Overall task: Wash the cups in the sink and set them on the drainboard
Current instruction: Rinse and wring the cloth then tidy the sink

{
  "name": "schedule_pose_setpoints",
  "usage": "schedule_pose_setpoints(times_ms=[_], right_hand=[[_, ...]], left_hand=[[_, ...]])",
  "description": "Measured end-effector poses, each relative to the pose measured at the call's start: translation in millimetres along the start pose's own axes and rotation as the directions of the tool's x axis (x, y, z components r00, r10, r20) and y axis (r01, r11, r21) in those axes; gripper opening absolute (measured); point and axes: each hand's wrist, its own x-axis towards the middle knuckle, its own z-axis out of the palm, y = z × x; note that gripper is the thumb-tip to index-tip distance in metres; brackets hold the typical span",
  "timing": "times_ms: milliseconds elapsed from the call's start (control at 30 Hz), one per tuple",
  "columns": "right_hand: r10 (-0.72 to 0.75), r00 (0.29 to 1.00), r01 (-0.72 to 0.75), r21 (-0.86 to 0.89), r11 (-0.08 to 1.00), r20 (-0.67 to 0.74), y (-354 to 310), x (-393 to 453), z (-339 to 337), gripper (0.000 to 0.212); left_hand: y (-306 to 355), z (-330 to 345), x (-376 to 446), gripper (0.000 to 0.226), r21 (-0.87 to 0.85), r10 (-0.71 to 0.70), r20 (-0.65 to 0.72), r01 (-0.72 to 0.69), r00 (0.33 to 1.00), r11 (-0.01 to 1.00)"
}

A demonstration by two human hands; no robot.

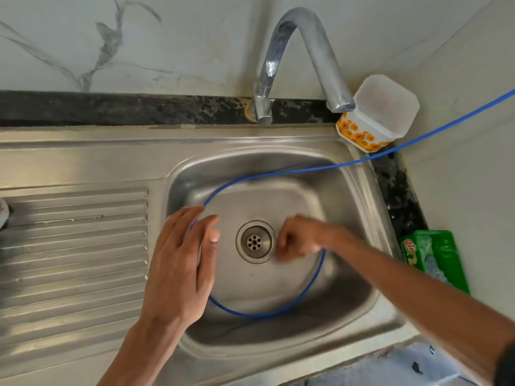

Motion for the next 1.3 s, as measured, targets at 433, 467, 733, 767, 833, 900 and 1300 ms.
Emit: schedule_pose_setpoints(times_ms=[433,467,733,767,833,900,1300], right_hand=[[0.667,0.673,-0.684,0.075,0.726,-0.319,-39,37,111,0.038],[0.691,0.674,-0.613,0.326,0.720,-0.262,-55,38,111,0.032],[0.711,0.593,-0.150,0.817,0.557,-0.377,-36,20,64,0.025],[0.720,0.566,-0.308,0.707,0.637,-0.402,-20,15,75,0.022],[0.726,0.536,-0.525,0.503,0.686,-0.430,-19,6,89,0.025],[0.772,0.512,-0.619,0.461,0.636,-0.377,-36,21,90,0.030],[0.701,0.702,-0.657,0.266,0.705,-0.124,-53,-24,95,0.033]], left_hand=[[6,-6,9,0.045,-0.074,-0.092,0.007,0.092,0.996,0.993],[6,-8,9,0.045,-0.078,-0.090,0.005,0.090,0.996,0.993],[-6,-23,11,0.042,-0.120,-0.117,-0.018,0.114,0.993,0.986],[-7,-25,9,0.044,-0.126,-0.145,-0.007,0.143,0.989,0.982],[-7,-27,8,0.047,-0.132,-0.169,0.018,0.170,0.986,0.977],[-8,-26,8,0.047,-0.147,-0.160,0.034,0.163,0.987,0.976],[0,-19,12,0.042,-0.180,-0.142,0.126,0.163,0.982,0.970]])
